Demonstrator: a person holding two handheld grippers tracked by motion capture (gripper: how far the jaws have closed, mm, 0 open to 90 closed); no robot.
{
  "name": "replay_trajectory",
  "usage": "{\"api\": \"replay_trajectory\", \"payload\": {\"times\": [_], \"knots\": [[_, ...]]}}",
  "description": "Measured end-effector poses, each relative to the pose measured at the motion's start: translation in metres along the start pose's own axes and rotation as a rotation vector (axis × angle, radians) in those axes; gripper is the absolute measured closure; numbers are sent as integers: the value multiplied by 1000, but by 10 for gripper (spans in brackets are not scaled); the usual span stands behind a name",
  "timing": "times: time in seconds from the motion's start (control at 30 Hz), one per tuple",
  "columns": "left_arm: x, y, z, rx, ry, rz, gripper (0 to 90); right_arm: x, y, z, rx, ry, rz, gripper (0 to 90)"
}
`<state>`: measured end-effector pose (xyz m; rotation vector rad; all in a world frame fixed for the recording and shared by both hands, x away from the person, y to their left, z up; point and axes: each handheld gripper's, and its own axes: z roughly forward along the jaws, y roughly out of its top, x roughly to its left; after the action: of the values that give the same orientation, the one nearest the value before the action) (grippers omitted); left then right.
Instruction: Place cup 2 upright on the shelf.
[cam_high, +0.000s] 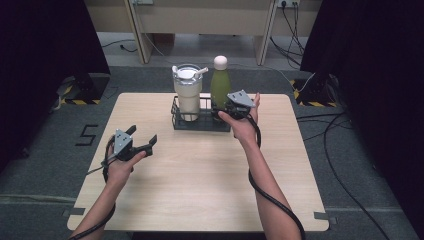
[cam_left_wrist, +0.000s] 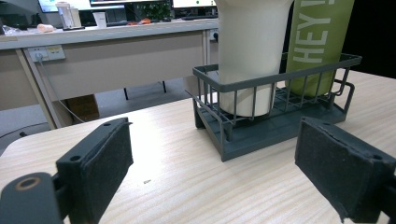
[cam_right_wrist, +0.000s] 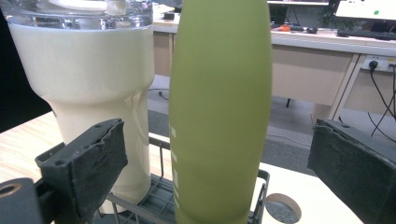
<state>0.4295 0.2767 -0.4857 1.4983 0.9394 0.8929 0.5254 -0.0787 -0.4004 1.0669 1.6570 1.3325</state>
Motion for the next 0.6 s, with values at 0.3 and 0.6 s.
{"api": "replay_trajectory", "payload": {"times": [0.3, 0.6], "knots": [[0, 0, 0, -1, 2, -1, 102, -4, -10, -11, 10, -8, -2, 48], [0, 0, 0, 1, 2, 2, 102, -9, -22, -24, 18, -19, -1, 49]]}}
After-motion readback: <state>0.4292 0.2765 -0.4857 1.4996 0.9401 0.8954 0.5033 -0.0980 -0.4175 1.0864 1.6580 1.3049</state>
